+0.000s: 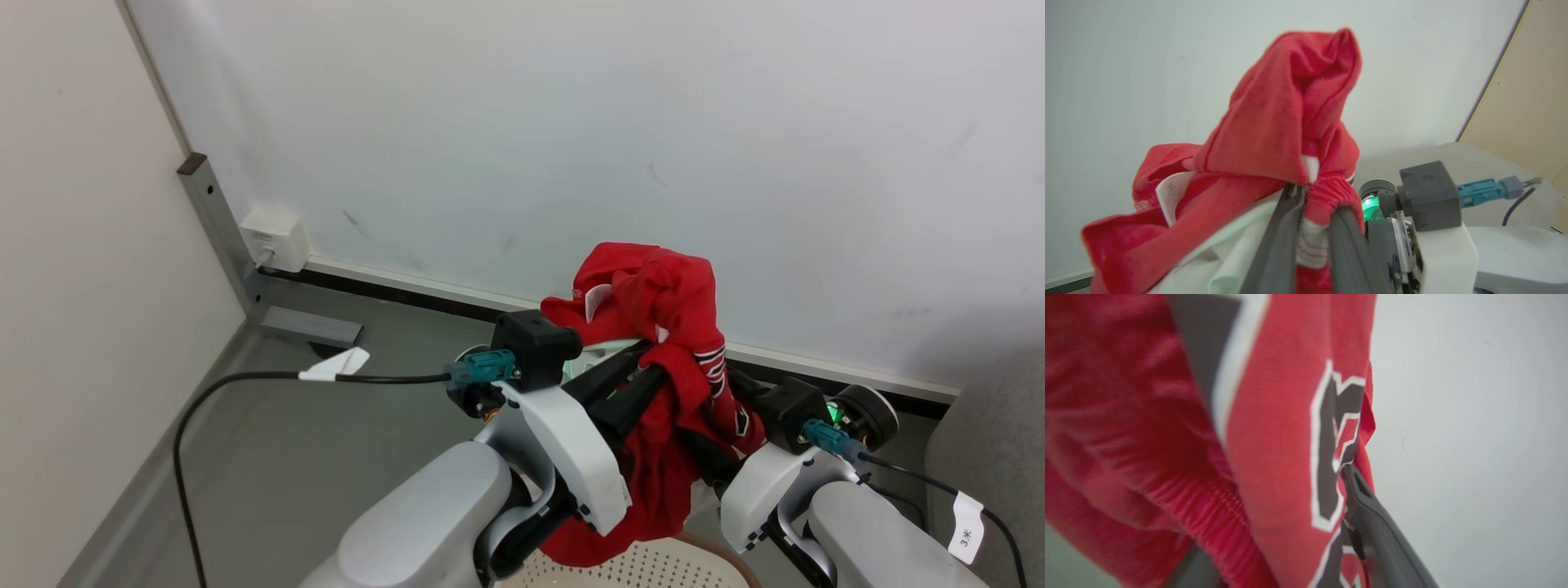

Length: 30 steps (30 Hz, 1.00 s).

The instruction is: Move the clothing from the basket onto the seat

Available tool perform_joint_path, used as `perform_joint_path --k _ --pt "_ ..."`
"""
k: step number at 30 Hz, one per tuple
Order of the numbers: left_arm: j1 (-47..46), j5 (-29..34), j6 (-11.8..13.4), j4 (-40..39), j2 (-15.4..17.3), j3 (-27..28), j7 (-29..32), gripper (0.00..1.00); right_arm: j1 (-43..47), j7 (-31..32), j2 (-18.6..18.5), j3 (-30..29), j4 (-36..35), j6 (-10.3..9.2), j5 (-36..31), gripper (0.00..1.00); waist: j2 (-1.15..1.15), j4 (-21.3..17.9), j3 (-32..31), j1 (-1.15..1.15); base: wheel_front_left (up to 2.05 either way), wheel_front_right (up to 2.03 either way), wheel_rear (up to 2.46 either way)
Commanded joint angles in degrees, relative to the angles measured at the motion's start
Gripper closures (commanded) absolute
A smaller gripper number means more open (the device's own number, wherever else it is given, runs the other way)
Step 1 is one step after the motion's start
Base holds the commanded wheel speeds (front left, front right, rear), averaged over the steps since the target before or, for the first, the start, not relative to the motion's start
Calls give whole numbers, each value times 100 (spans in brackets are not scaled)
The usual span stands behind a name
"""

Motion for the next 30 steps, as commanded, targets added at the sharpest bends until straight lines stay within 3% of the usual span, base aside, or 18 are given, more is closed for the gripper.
perform_joint_path --k 1,2,3,4,10,25,26,27,28,30 --pt "-11 -49 -10 26 3 26 -29 100 -85 5 5 -16 30 -12 83 56 0 26 -10 0 0 0 0" --pt "-11 -49 -10 26 3 26 -29 100 -85 5 5 -16 30 -12 83 56 0 26 -10 0 0 0 0" --pt "-5 -59 -3 34 17 34 -37 100 -92 5 7 -26 22 -12 104 85 0 27 -13 0 0 0 0" --pt "1 -63 3 42 33 41 -46 100 -95 5 7 -45 0 -12 116 100 0 22 -14 0 0 0 0" --pt "31 -90 52 72 121 80 -76 100 13 5 -50 -296 -227 -12 132 100 0 -48 -13 0 0 0 0" --pt "272 -128 191 184 299 104 -235 100 425 2 -24 -1550 -1128 -12 355 100 0 -395 26 0 0 0 0" --pt "299 -150 189 186 303 109 -230 83 442 2 -16 -1596 -1146 -12 370 100 0 -413 28 0 0 0 0" --pt "328 -183 187 196 307 108 -224 52 448 2 -22 -1638 -1159 -12 382 100 0 -429 26 0 0 0 0" --pt "353 -192 188 200 314 104 -205 0 444 2 -31 -1669 -1168 -12 403 100 0 -445 24 0 0 0 0" --pt "410 -198 197 200 336 92 -208 0 461 2 -49 -1749 -1190 -12 445 100 0 -482 17 0 0 0 0"
